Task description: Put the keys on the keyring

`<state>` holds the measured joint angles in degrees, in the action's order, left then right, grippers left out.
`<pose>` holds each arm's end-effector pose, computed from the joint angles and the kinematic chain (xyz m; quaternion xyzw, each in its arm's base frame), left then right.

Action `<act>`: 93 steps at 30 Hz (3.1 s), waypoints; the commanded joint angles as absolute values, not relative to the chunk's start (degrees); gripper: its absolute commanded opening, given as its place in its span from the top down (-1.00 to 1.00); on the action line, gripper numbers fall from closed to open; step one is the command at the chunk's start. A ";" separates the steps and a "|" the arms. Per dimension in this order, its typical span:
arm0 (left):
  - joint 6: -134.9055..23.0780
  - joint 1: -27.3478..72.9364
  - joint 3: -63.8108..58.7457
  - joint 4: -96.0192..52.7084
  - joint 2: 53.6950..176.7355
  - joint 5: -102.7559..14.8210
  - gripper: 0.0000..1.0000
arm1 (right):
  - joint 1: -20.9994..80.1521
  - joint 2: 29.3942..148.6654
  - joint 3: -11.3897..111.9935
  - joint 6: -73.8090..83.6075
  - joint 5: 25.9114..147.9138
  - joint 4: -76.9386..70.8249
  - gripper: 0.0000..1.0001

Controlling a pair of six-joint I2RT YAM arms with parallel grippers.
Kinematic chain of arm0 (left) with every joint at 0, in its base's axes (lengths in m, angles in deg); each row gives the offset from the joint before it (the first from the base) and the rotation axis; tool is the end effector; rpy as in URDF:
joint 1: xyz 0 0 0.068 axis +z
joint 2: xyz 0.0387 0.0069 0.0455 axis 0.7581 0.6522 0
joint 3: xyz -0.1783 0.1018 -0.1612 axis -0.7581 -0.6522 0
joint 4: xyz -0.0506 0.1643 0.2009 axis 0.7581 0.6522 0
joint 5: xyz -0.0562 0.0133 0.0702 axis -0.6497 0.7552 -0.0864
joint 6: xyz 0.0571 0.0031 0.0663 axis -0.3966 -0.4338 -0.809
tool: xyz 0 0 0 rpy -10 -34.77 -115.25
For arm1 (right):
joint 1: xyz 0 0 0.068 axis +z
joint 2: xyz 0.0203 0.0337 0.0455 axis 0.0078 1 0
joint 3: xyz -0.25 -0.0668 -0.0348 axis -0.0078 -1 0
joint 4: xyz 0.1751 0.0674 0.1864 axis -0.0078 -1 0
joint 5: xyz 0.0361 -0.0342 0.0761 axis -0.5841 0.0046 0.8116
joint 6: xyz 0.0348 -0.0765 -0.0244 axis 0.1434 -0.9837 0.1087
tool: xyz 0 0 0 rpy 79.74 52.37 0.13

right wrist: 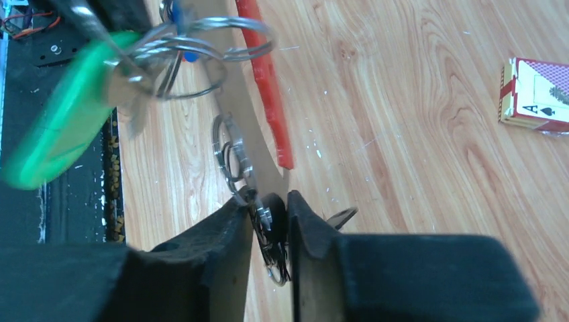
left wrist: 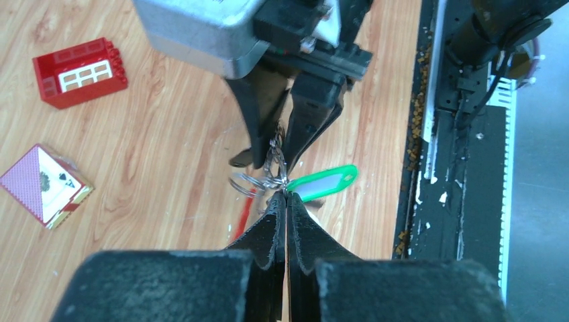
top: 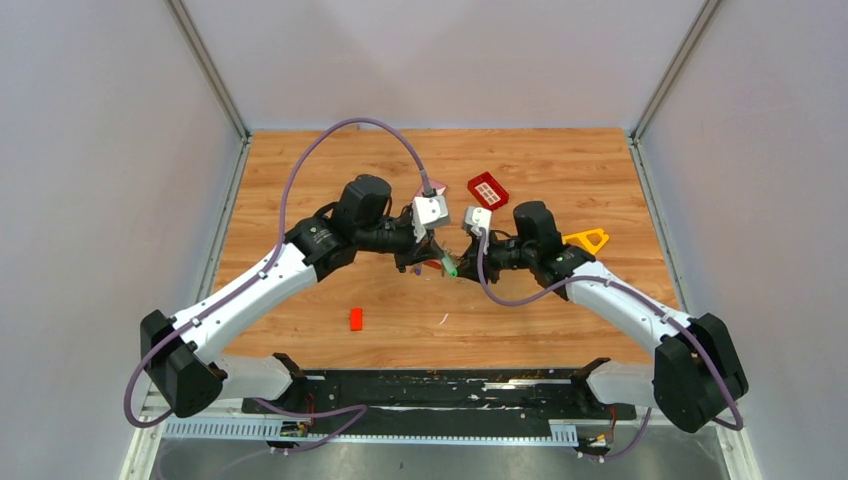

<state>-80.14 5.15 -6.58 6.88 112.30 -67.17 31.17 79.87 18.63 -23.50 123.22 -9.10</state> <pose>0.1990 -0.2497 0.3228 0.5158 0.6725 -0.3560 0.3936 0.2271 0.1976 0.2159 -0.5180 0.6603 0.3646 0.4033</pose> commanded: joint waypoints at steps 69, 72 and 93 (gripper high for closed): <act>-86.31 13.26 -13.36 -1.17 130.56 -65.32 0.10 | 41.09 94.91 1.33 -66.62 58.06 22.09 0.84; -87.17 13.32 -13.52 -0.77 128.31 -64.12 -0.06 | 41.03 96.63 2.64 -66.32 58.13 22.24 0.80; -89.64 13.52 -15.24 2.70 118.90 -60.78 -0.50 | 40.70 99.03 8.61 -63.83 57.21 15.98 -0.14</act>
<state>-87.98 13.33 -15.07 2.19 121.89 -61.49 40.76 102.51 6.55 -67.23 56.03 20.59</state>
